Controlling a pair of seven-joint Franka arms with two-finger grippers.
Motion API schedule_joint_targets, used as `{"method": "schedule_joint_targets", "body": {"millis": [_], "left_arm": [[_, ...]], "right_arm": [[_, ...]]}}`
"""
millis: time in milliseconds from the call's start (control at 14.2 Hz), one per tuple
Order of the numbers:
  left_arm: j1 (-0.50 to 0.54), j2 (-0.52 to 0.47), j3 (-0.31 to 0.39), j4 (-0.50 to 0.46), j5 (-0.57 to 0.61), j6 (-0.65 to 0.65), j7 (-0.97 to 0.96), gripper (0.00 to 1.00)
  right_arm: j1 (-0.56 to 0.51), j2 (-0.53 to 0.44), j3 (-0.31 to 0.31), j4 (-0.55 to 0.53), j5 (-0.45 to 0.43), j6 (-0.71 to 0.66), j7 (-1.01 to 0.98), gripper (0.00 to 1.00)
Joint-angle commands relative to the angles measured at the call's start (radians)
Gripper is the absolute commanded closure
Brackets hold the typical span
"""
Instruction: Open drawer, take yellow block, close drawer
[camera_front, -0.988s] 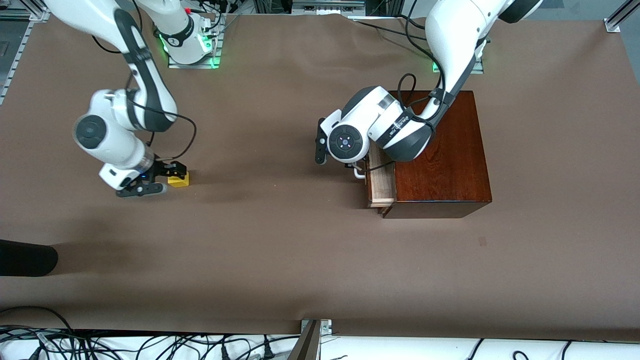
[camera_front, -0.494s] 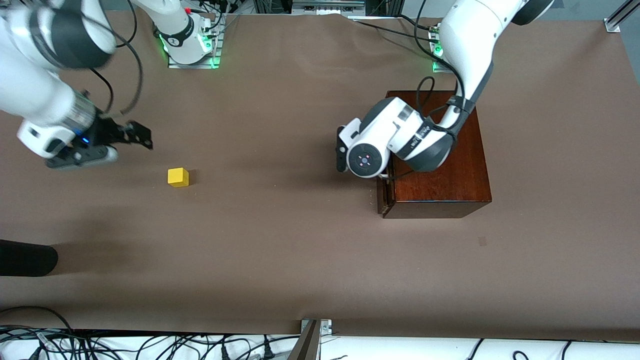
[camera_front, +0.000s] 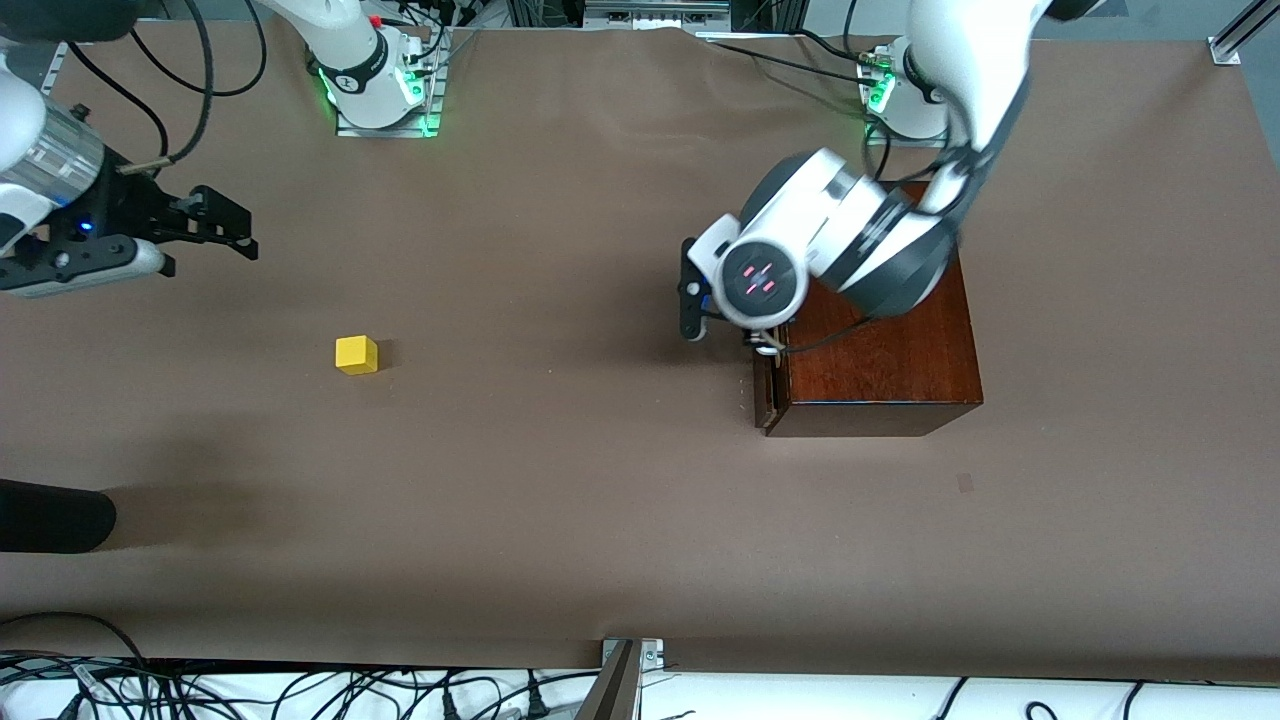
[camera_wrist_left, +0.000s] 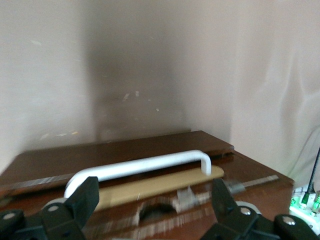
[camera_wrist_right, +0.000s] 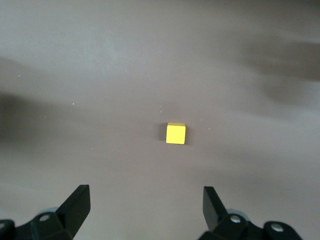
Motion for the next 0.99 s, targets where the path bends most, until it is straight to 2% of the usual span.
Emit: {"method": "schedule_joint_targets", "body": {"millis": [0, 282, 494, 706, 918], "left_arm": [[0.114, -0.103, -0.004, -0.006, -0.040, -0.010, 0.025, 0.00], [0.211, -0.128, 0.035, 0.098, 0.040, -0.010, 0.076, 0.00], [0.305, -0.126, 0.070, 0.115, 0.043, 0.007, 0.058, 0.00], [0.291, -0.220, 0.180, 0.026, 0.017, 0.067, -0.045, 0.00], [0.285, -0.365, 0.232, -0.150, 0.008, 0.142, -0.343, 0.00]], "right_arm": [[-0.017, 0.020, 0.001, 0.081, -0.019, -0.060, 0.009, 0.00], [-0.017, 0.025, 0.001, 0.081, -0.063, -0.060, 0.007, 0.00], [-0.012, 0.025, 0.007, 0.084, -0.068, -0.053, 0.010, 0.00], [-0.012, 0.023, 0.004, 0.081, -0.068, -0.057, 0.015, 0.00], [-0.014, 0.022, 0.003, 0.081, -0.068, -0.063, 0.010, 0.00]]}}
